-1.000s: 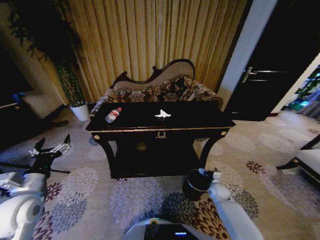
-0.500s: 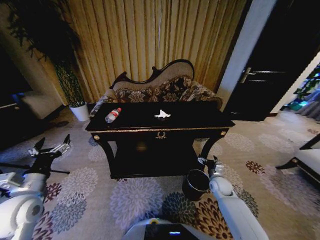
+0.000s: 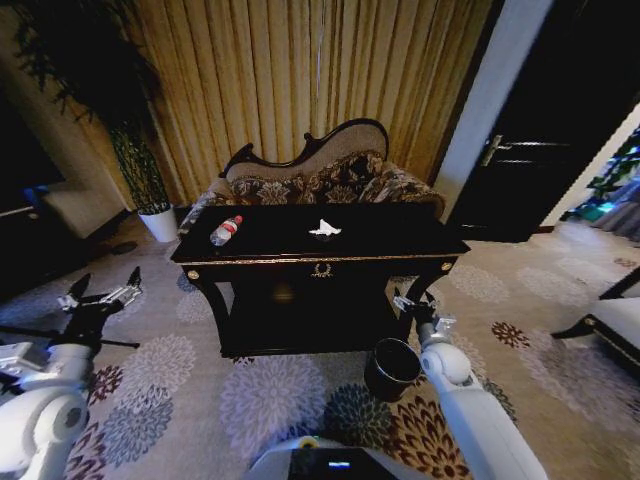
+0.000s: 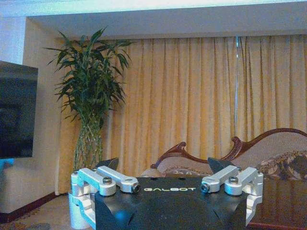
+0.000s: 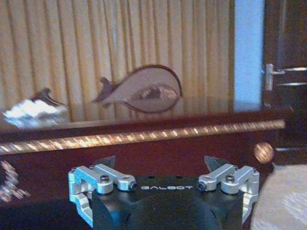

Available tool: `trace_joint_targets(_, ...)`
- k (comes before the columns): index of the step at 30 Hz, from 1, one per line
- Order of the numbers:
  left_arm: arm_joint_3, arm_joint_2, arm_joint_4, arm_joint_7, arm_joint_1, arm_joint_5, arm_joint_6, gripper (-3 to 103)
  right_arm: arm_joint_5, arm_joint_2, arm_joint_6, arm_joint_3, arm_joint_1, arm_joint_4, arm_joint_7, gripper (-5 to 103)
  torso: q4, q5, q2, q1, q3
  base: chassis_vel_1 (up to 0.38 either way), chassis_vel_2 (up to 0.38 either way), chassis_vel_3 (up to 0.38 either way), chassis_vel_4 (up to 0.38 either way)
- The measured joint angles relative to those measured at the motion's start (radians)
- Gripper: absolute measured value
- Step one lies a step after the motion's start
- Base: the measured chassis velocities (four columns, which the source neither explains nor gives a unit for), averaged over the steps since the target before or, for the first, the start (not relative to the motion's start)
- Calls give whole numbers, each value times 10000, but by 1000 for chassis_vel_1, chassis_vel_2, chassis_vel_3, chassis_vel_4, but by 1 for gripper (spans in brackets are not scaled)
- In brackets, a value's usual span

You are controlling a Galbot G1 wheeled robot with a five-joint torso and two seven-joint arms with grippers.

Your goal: Move to the front of the table and place the trash on the table into the trash bin.

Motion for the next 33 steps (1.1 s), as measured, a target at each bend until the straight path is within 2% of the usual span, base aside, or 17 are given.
trace_joint_targets(4,20,-2,16,0,-4,-1,-6,100,302,-87,-343,6,-35,630,106,100,0,0,0,0,0,0,0,0,0)
trace_joint_targets(6,34,1,41,-3,-17,0,-7,100,642,-162,-815,-39,-39,1399,482,100,0,-1,0,0,0,0,0,0,0)
trace_joint_targets(13,-48,169,60,-151,-105,60,292,100,559,-385,-1411,-42,-92,2471,865,100,0,0,0,0,0,0,0,0,0)
trace_joint_targets(17,-76,213,49,-163,-137,59,438,100,476,-444,-1538,-6,-138,2648,871,100,-1,1,-1,0,0,0,0,0,0)
trace_joint_targets(18,-132,246,-42,-178,-152,9,759,100,468,-519,-1699,40,-201,2876,881,100,0,1,0,0,0,0,0,0,0)
trace_joint_targets(20,-137,251,-116,-202,-187,-23,883,100,471,-614,-1783,74,-252,3065,910,100,0,1,0,0,0,0,0,0,0)
trace_joint_targets(33,-257,355,-223,-244,-189,-44,885,100,609,-738,-2070,240,-357,3615,922,100,0,1,0,1,0,0,0,0,0)
